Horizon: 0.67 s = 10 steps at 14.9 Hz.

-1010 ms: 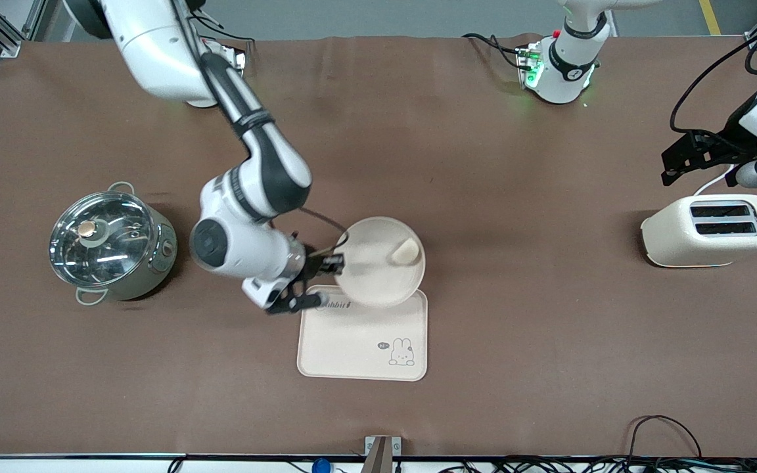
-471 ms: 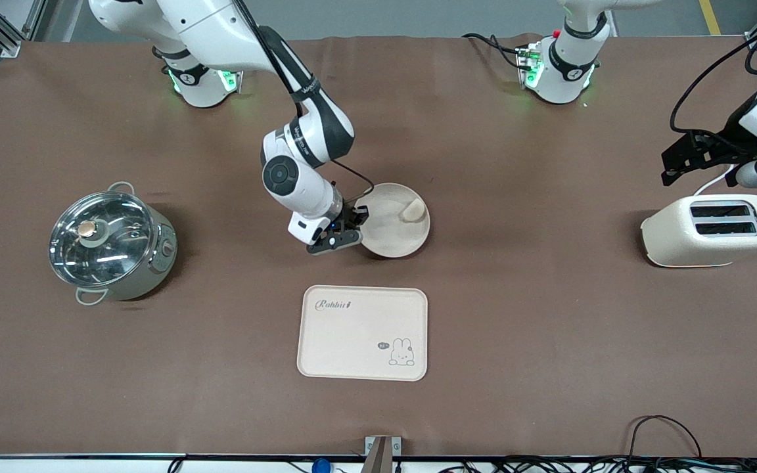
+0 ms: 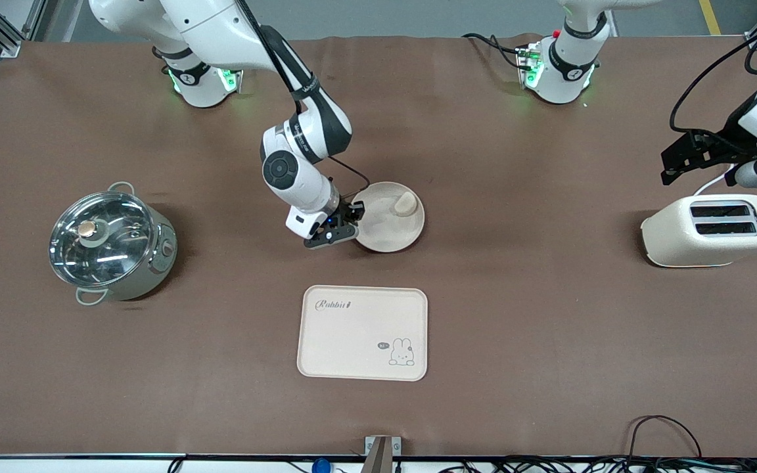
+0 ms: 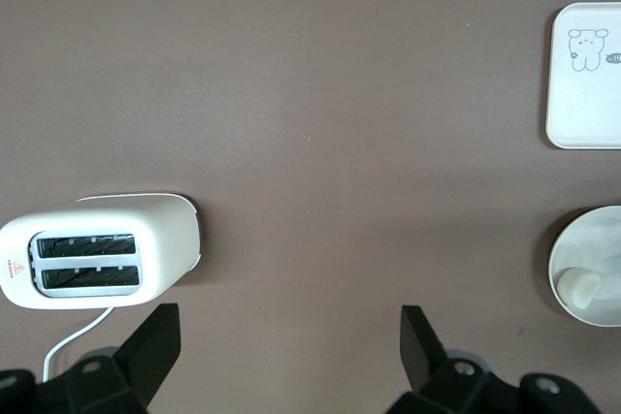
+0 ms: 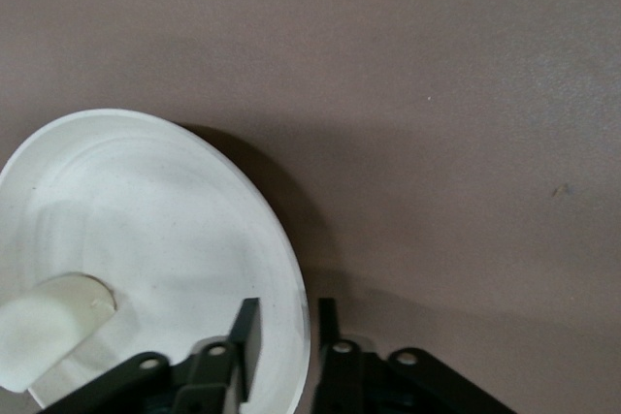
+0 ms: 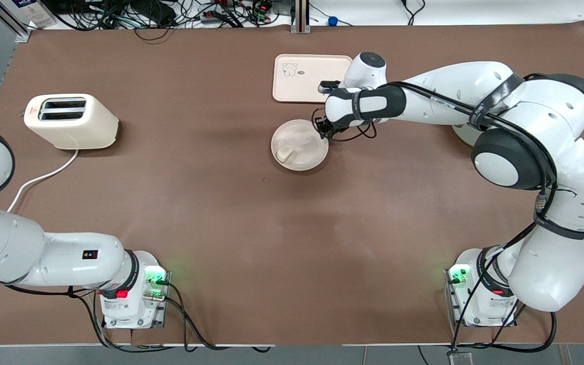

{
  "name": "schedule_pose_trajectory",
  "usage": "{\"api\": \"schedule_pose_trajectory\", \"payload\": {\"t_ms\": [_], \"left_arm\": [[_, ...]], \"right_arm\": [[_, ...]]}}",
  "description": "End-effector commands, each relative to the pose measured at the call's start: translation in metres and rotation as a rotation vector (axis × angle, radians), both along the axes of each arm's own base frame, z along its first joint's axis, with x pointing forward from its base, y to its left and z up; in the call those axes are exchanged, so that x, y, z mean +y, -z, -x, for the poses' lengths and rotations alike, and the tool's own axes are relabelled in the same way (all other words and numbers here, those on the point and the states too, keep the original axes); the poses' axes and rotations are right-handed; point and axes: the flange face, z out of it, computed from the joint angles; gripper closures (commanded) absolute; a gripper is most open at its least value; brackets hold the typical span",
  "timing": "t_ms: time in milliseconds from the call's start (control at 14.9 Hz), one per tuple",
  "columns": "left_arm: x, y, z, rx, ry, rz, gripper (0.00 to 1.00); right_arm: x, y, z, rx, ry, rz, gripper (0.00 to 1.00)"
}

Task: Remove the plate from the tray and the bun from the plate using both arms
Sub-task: 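Release the plate and withdraw the right gripper while the left gripper reaches the plate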

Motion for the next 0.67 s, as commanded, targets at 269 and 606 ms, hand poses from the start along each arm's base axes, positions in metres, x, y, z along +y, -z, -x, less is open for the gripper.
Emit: {"api": "schedule_pose_trajectory", "payload": {"t_ms": [269,606], "left_arm": [[-0.048,0.018,0.005,0.098,0.061,0.091,0.0],[-0.19,0.091,-0.007,0.128,0.112,0.143,0.0]], "right_arm": [[-0.058,-0.105,-0.042,-0.036,0.069,-0.053,0.0],[-0.147,-0.191,-0.086,-0.126,0.05,0.084,0.0]]}}
